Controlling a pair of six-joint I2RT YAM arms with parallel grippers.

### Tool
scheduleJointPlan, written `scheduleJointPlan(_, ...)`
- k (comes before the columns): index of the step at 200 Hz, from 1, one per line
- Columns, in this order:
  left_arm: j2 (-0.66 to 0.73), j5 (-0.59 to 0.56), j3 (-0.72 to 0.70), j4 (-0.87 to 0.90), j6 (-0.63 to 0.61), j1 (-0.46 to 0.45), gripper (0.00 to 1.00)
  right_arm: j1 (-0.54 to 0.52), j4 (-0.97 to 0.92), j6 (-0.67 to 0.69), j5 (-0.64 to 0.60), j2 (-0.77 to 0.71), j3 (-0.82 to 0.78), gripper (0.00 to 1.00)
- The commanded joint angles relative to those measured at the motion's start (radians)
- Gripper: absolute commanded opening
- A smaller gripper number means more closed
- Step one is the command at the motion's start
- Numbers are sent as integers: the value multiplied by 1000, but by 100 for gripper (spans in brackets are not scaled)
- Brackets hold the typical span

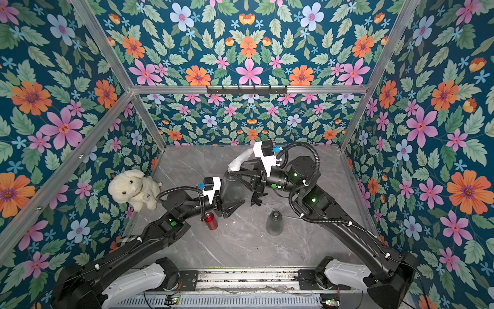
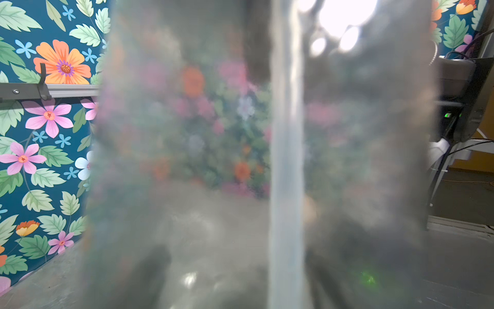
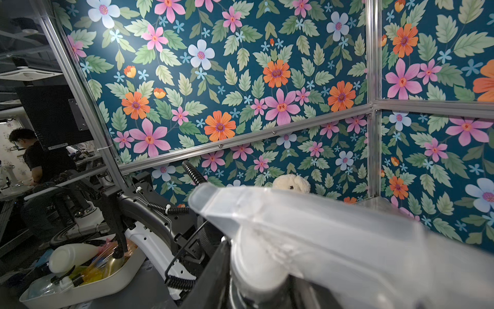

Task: Attach spray nozzles to spray bottles
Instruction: Insert the spray nozzle into the spray bottle.

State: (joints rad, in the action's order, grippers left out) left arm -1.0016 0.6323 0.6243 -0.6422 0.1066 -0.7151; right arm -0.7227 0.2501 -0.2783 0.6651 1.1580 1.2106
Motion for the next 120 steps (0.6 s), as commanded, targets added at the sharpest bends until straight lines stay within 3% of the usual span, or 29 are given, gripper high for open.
scheduleJointPlan(1, -1, -33, 9, -19, 24, 2, 0, -2, -60, 36, 42, -3, 17, 37)
scheduleJointPlan(45, -7, -34, 14, -2, 11, 2, 0, -2, -111, 45, 36, -7, 47, 43)
scheduleJointPlan(73, -11, -38, 13, 5, 1, 2, 0, -2, -135, 48, 46, -15, 62, 53)
scheduleJointPlan(120, -13, -48, 13, 9, -10, 2, 0, -2, -166, 44, 67, -15, 90, 54)
